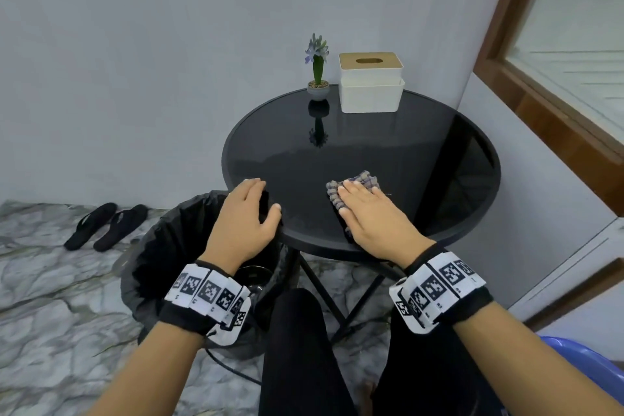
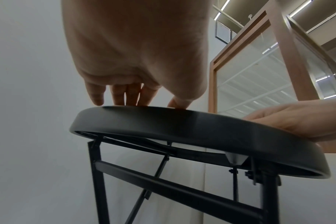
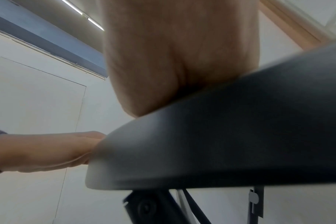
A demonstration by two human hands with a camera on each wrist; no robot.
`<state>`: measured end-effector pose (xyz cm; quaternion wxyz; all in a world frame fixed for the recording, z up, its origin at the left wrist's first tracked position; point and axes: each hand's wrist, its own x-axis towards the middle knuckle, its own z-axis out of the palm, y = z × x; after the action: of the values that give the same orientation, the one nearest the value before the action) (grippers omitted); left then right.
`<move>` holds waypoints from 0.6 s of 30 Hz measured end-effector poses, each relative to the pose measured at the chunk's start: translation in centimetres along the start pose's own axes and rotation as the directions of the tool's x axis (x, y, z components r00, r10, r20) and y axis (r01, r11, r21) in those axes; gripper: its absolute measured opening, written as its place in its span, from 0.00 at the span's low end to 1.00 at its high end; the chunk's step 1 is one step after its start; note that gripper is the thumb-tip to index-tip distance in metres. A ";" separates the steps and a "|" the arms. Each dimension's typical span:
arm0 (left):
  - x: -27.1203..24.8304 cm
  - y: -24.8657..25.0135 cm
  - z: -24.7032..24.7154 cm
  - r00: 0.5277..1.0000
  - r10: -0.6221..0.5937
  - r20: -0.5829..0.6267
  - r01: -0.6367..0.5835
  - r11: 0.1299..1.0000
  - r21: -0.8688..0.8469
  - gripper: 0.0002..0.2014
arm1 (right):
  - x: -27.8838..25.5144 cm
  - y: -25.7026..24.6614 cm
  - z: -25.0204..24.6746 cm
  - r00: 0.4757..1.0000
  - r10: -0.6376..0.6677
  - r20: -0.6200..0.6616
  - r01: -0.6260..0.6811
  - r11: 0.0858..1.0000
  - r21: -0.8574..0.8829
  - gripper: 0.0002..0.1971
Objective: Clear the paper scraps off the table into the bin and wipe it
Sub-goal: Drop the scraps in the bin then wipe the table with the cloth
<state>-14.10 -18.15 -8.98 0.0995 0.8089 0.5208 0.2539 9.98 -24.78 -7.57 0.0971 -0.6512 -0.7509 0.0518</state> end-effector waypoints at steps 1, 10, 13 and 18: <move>-0.1 0.5 0.2 1.000 0.022 -0.009 -0.022 1.000 -0.004 0.28 | 0.0 0.5 -0.2 1.000 -0.012 -0.010 0.013 0.999 0.051 0.25; -0.8 0.9 2.4 0.999 0.052 -0.017 -0.051 0.998 0.031 0.31 | -2.3 4.5 -2.6 0.985 0.171 -0.030 -0.150 0.923 0.354 0.21; -0.9 0.9 2.5 0.998 0.059 -0.032 -0.059 0.998 0.012 0.31 | -2.7 6.4 -3.2 0.978 0.207 -0.026 -0.181 0.902 0.391 0.20; -1.0 0.8 2.7 0.996 0.064 -0.056 -0.064 0.998 0.009 0.32 | -2.7 8.9 -2.9 0.973 0.221 -0.066 -0.193 0.936 0.294 0.22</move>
<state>-12.36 -19.07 -11.26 0.0737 0.8182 0.4981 0.2776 19.57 -26.28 -6.74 0.2209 -0.7075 -0.6570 0.1377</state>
